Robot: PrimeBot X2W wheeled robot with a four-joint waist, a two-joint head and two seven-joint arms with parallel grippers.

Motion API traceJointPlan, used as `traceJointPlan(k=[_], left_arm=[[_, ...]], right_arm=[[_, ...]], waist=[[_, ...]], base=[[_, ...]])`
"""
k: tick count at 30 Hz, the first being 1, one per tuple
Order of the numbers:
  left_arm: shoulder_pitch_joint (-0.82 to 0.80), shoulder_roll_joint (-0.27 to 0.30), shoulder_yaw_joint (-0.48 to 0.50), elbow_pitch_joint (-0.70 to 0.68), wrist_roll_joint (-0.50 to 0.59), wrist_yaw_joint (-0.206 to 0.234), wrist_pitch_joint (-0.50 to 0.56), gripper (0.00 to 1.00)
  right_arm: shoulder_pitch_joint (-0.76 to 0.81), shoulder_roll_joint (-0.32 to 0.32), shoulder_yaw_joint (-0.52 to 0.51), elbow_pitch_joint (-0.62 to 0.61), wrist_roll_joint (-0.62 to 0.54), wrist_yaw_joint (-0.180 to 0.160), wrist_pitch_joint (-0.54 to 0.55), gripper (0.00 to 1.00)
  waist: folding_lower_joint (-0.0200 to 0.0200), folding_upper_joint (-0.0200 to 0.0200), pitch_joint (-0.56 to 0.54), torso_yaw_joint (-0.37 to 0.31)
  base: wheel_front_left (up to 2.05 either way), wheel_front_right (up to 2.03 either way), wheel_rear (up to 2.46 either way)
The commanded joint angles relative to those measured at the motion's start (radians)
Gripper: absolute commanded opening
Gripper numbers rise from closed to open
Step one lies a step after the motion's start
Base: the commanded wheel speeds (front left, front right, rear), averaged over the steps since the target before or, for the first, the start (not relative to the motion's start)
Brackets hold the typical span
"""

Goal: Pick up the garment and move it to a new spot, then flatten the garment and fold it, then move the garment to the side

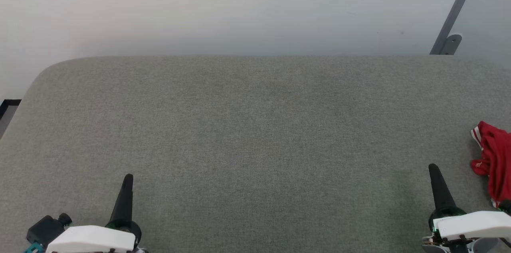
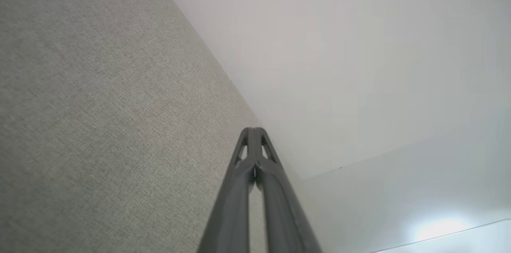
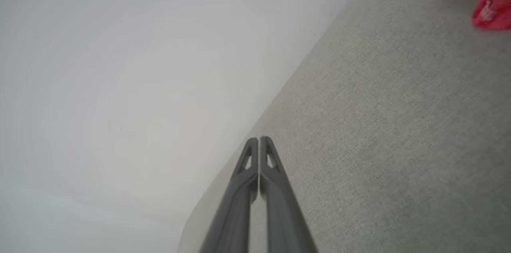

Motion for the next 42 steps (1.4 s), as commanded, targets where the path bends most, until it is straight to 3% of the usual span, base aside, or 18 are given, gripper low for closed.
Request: traceJointPlan(k=[1,42], left_arm=[[-0.031,0.000,0.009,-0.005,-0.025,0.001,0.005,0.00],[-0.105,-0.035,0.063,0.034,-0.334,0.002,0.104,0.00]], right_arm=[[-0.024,-0.001,0.001,-0.005,0.025,0.000,0.005,0.00],[-0.091,0.019,0.006,0.032,0.356,0.000,0.084,0.00]], waist=[[0.0000,-0.0001,0.000,-0.001],[0.0000,-0.0001,0.007,-0.039]], base=[[0.00,0.00,0.00],[0.00,0.00,0.00]])
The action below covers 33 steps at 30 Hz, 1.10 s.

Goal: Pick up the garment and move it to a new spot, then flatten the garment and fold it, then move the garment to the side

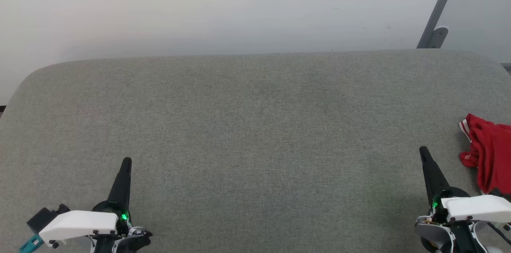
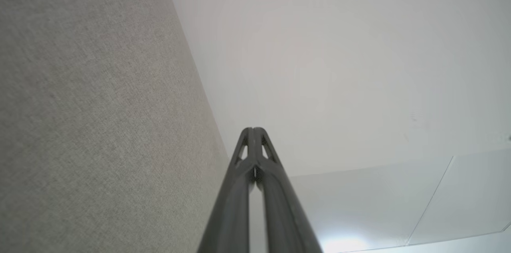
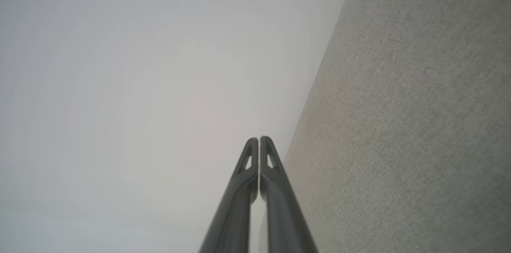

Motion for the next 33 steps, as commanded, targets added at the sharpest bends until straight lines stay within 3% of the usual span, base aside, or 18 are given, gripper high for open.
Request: traceJointPlan(k=[1,23,33], left_arm=[[-0.025,0.000,0.006,-0.001,-0.011,0.002,0.004,0.00],[-0.056,-0.018,0.033,0.017,-0.147,0.002,0.051,0.00],[-0.054,-0.020,0.036,0.017,-0.144,0.002,0.053,0.00]], right_arm=[[-0.011,0.004,0.001,-0.001,0.014,0.000,0.002,0.00],[-0.044,0.011,0.003,0.017,0.161,0.000,0.038,0.00],[-0.040,0.011,0.004,0.017,0.161,0.000,0.038,0.00]], waist=[[0.0000,0.0000,0.000,-0.001],[0.0000,0.0000,0.004,-0.022],[0.0000,0.0000,0.004,-0.023]], base=[[0.00,0.00,0.00],[0.00,0.00,0.00],[0.00,0.00,0.00]])
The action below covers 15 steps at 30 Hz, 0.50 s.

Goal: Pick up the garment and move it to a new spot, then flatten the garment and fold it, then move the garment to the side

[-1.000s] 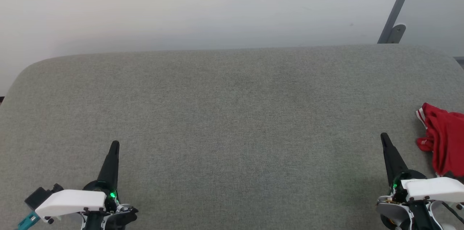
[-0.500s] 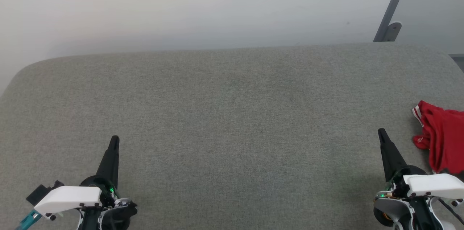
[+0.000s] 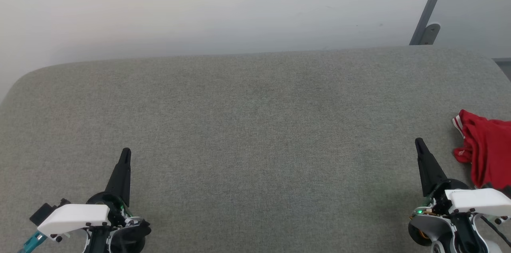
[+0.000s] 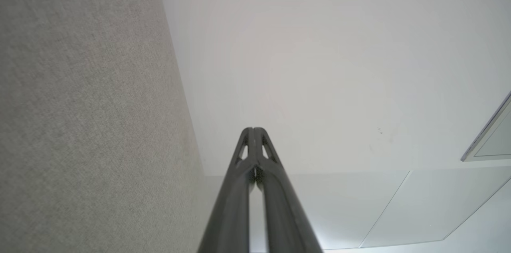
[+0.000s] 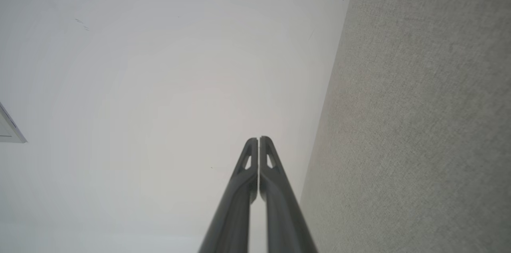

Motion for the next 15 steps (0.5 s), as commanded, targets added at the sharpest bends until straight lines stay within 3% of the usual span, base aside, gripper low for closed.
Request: traceJointPlan(k=[1,15], left_arm=[[-0.012,0.000,0.004,0.000,-0.001,0.002,0.004,0.00],[-0.012,-0.003,0.007,0.000,0.003,0.002,0.006,0.00]], right_arm=[[-0.005,0.001,0.001,0.000,0.004,0.000,0.002,0.00],[-0.005,0.001,0.001,0.001,0.004,0.000,0.002,0.00]], waist=[[0.0000,0.0000,0.000,0.000],[0.0000,0.0000,0.000,0.000]], base=[[0.00,0.00,0.00],[0.00,0.00,0.00]])
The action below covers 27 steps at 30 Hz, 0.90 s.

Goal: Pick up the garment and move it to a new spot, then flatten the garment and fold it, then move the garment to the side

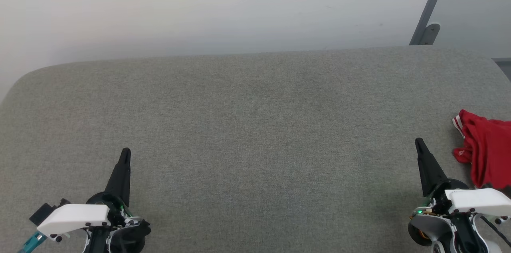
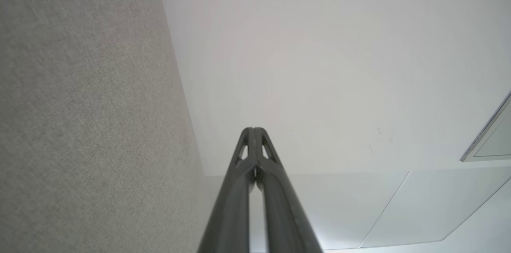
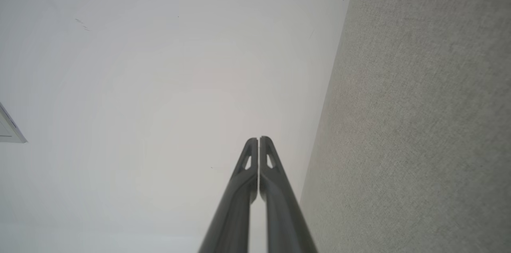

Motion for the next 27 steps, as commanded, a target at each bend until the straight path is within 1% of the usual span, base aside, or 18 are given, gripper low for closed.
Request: traceJointPlan(k=[1,27], left_arm=[[-0.012,-0.001,0.004,0.000,0.003,0.002,0.004,0.00],[-0.013,-0.005,0.009,0.000,0.008,0.002,0.008,0.00]], right_arm=[[-0.005,0.001,0.001,0.001,0.004,0.000,0.002,0.00],[-0.005,0.001,0.001,0.000,0.004,0.000,0.002,0.00]], waist=[[0.0000,-0.0001,0.000,0.000],[0.0000,-0.0001,0.000,0.000]], base=[[0.00,0.00,0.00],[0.00,0.00,0.00]])
